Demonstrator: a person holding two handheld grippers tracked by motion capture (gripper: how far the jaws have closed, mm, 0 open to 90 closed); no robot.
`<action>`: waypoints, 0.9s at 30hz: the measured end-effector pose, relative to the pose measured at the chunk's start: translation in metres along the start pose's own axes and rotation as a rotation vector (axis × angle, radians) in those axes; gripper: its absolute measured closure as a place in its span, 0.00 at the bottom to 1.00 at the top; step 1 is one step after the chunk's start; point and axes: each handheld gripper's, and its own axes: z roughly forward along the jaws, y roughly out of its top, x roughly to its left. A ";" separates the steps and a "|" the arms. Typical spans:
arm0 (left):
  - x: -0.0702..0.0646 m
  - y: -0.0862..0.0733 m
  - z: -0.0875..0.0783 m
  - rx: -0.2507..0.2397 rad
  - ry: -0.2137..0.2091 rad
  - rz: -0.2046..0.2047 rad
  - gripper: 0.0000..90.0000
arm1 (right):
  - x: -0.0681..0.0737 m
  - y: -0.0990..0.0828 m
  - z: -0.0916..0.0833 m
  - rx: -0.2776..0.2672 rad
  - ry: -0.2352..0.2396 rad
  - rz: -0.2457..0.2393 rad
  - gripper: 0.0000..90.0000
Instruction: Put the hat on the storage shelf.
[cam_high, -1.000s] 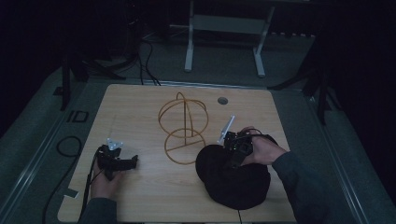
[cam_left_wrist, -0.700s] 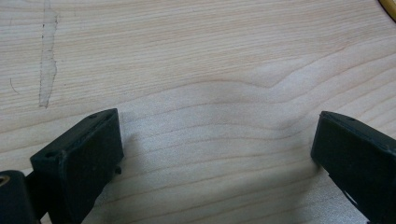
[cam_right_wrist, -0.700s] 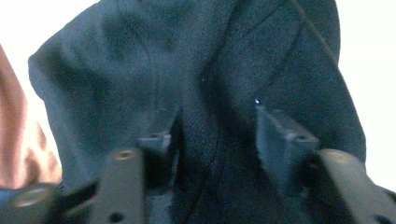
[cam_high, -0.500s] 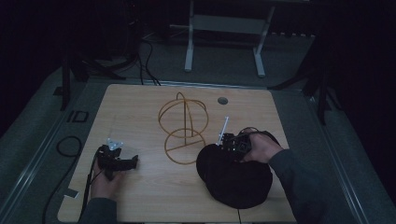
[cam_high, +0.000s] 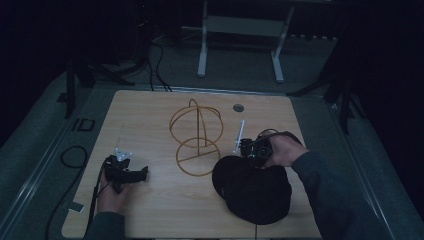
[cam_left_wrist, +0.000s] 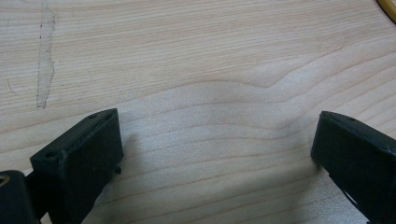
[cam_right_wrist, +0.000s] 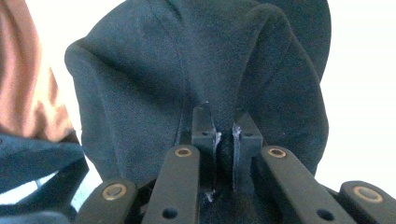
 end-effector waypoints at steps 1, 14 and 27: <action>0.000 0.000 0.000 0.000 0.000 0.001 0.02 | 0.000 0.000 -0.002 0.002 -0.004 0.003 0.92; 0.000 0.000 0.000 0.002 -0.001 0.003 0.02 | -0.009 -0.010 -0.025 -0.009 -0.013 0.022 0.91; 0.000 0.000 0.000 0.004 -0.001 0.005 0.02 | -0.012 -0.011 -0.060 -0.025 -0.041 -0.009 0.92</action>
